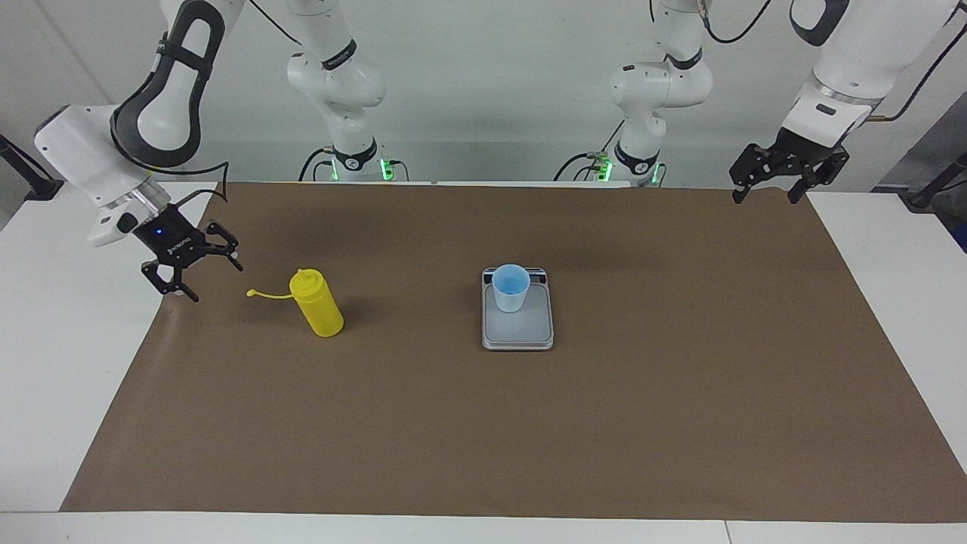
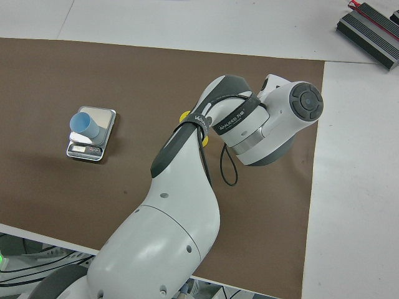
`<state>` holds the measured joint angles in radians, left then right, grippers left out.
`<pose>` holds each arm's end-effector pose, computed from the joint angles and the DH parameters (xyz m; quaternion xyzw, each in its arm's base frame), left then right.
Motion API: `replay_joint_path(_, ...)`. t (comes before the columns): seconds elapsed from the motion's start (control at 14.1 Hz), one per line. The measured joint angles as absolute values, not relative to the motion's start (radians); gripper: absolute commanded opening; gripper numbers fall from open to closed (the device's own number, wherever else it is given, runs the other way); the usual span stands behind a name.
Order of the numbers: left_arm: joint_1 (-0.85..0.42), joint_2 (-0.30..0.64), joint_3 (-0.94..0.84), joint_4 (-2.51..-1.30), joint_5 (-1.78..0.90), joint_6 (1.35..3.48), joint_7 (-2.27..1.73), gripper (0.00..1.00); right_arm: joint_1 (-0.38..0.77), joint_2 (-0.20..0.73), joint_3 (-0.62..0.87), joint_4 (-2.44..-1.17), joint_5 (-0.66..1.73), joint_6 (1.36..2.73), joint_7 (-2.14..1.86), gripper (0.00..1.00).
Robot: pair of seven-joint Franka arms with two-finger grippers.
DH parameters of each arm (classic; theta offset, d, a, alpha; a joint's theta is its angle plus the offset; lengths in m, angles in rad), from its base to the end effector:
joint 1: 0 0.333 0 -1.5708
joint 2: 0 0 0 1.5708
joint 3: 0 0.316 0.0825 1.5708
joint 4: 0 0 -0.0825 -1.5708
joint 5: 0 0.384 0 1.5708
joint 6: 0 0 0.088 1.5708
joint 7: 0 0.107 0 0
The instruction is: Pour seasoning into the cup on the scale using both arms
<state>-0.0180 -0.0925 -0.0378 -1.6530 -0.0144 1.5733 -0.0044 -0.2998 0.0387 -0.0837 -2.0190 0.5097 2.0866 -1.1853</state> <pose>0.5245 -0.0318 0.6358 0.9996 -0.0257 0.0062 0.0056 0.5347 -0.1892 0.4400 -0.9385 -0.2662 -0.1651 0.1453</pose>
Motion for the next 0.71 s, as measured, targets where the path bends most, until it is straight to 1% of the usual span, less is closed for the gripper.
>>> replay_joint_path(0.28,-0.018,-0.092,-0.038,-1.653,-0.014,1.573,-0.004,1.00,-0.217,-0.034,-0.078,-1.952,0.327,1.997,-0.682,1.00)
replay_joint_path(0.49,-0.018,-0.092,-0.038,-1.653,-0.014,1.573,-0.004,1.00,-0.167,-0.048,-0.076,-1.892,0.271,1.943,-0.357,1.00)
replay_joint_path(0.71,-0.018,-0.092,-0.038,-1.653,-0.014,1.573,-0.004,1.00,-0.113,-0.057,-0.075,-1.834,0.128,1.900,-0.144,1.00)
